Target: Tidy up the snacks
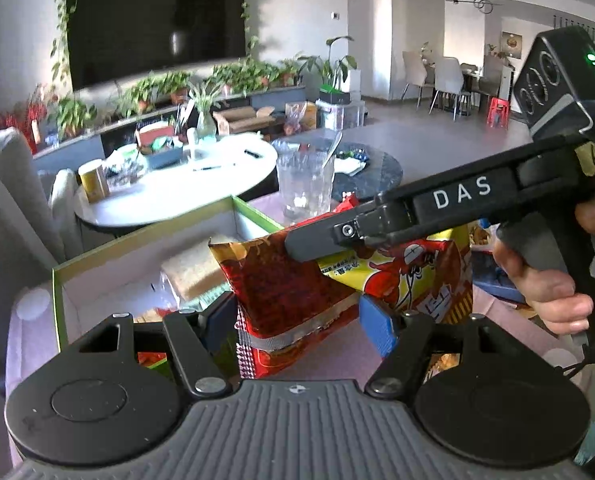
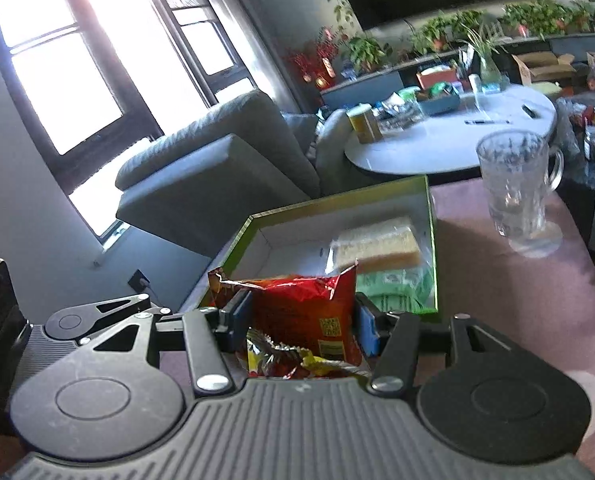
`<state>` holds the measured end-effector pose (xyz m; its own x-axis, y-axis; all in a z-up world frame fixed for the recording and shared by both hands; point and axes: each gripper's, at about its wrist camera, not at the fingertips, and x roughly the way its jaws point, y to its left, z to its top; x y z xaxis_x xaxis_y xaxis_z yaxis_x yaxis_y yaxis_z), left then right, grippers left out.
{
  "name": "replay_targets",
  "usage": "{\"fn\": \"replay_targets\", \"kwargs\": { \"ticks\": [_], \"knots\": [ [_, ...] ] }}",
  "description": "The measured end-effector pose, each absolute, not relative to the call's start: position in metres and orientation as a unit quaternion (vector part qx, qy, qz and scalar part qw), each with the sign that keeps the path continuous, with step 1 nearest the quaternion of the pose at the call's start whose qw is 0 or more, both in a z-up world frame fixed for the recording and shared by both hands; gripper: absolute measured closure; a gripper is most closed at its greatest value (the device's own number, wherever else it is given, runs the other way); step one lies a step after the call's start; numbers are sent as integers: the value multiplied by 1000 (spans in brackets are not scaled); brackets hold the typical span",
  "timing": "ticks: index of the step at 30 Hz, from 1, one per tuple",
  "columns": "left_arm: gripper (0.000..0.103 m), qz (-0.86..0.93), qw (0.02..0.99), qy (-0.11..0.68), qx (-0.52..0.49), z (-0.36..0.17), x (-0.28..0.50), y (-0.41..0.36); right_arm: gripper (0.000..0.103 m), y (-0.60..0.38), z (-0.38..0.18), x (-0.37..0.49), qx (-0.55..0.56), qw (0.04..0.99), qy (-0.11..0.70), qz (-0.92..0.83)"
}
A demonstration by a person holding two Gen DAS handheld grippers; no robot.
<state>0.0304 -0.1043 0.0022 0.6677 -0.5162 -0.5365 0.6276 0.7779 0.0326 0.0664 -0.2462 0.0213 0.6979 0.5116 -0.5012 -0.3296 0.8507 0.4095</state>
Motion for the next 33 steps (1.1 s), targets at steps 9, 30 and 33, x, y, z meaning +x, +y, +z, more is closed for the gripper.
{"fn": "replay_targets", "kwargs": {
  "ticks": [9, 30, 33],
  "knots": [
    [39, -323, 900, 267, 122, -5, 29, -108, 49, -248, 18, 66, 140, 904, 328, 237],
    [39, -293, 910, 270, 116, -12, 39, -100, 53, -220, 7, 82, 69, 883, 396, 240],
    [37, -284, 920, 241, 120, 2, 38, -98, 53, -213, 26, 83, 49, 895, 370, 245]
  ]
}}
